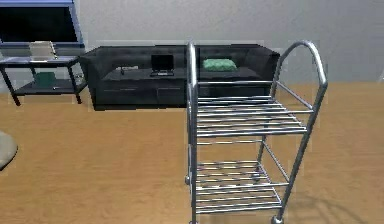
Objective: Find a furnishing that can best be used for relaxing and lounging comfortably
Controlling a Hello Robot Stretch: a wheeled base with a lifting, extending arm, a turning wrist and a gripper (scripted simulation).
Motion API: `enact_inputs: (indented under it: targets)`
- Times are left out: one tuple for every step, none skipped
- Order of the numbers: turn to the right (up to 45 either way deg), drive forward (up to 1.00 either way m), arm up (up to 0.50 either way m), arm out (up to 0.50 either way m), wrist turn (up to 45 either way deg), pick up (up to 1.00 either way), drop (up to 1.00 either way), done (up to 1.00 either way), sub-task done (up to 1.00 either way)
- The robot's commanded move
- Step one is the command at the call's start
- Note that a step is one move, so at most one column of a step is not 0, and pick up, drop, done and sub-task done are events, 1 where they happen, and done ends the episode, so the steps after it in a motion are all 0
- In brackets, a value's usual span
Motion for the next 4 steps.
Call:
enact_inputs:
  targets:
    - [45.0,0.00,0.00,0.00,0.0,0.00,0.00,0.00,0.00]
    - [21.0,0.00,0.00,0.00,0.0,0.00,0.00,0.00,0.00]
    - [0.0,1.00,0.00,0.00,0.0,0.00,0.00,0.00,0.00]
    - [0.0,0.05,0.00,0.00,0.0,0.00,0.00,0.00,0.00]
